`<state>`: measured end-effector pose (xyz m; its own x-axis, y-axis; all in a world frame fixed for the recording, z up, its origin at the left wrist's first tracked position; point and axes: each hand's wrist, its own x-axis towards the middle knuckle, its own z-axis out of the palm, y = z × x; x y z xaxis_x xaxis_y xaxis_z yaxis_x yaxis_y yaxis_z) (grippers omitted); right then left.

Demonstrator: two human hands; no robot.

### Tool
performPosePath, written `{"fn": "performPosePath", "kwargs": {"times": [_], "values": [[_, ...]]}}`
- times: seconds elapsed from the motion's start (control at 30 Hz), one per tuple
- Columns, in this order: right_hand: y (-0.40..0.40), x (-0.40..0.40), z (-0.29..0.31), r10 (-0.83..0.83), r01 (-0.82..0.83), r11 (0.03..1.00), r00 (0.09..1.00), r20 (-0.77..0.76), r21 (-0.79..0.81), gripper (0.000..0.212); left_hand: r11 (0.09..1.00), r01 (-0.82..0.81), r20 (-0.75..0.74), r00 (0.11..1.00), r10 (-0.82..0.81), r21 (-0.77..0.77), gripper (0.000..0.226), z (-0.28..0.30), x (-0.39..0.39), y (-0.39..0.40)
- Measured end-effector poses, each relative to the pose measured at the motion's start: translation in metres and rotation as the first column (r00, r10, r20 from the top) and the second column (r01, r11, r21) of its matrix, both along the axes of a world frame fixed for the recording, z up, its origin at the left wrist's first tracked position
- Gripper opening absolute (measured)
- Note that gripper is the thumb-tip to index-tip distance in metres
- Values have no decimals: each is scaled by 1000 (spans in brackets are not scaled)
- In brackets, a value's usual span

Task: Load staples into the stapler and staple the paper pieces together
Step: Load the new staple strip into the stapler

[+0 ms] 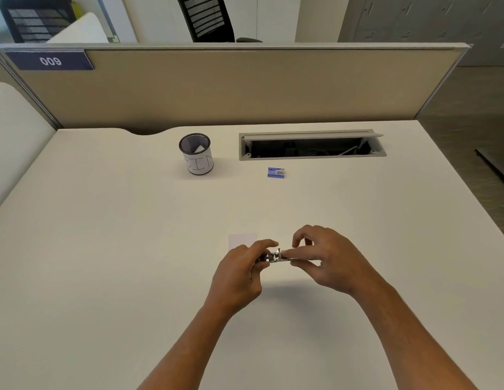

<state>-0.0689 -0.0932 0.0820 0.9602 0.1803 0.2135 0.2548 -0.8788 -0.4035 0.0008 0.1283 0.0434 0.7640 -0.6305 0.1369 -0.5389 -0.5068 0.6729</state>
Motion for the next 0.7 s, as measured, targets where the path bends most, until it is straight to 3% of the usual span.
{"fn": "performPosePath", "kwargs": {"times": [0.1, 0.27, 0.5, 0.6, 0.7], "values": [[-3, 1, 0, 34, -30, 997, 998, 50, -72, 16, 1000, 2, 6, 1000, -2, 1, 59, 0, 2, 2], [-4, 5, 0, 44, -42, 998, 998, 42, -51, 19, 1000, -3, 0, 1000, 3, -9, 58, 3, 7, 1], [-17, 5, 4, -104, 103, 994, 993, 50, 23, 10, 1000, -21, 41, 999, 21, -13, 39, 3, 16, 1], [-18, 5, 2, -140, 139, 983, 990, -1, 120, 11, 1000, -8, 97, 995, 10, -20, 40, 5, 17, -1], [-17, 6, -1, -212, 247, 930, 965, -154, 272, 15, 999, 11, 138, 990, -7, -30, 39, 6, 19, -3]]}}
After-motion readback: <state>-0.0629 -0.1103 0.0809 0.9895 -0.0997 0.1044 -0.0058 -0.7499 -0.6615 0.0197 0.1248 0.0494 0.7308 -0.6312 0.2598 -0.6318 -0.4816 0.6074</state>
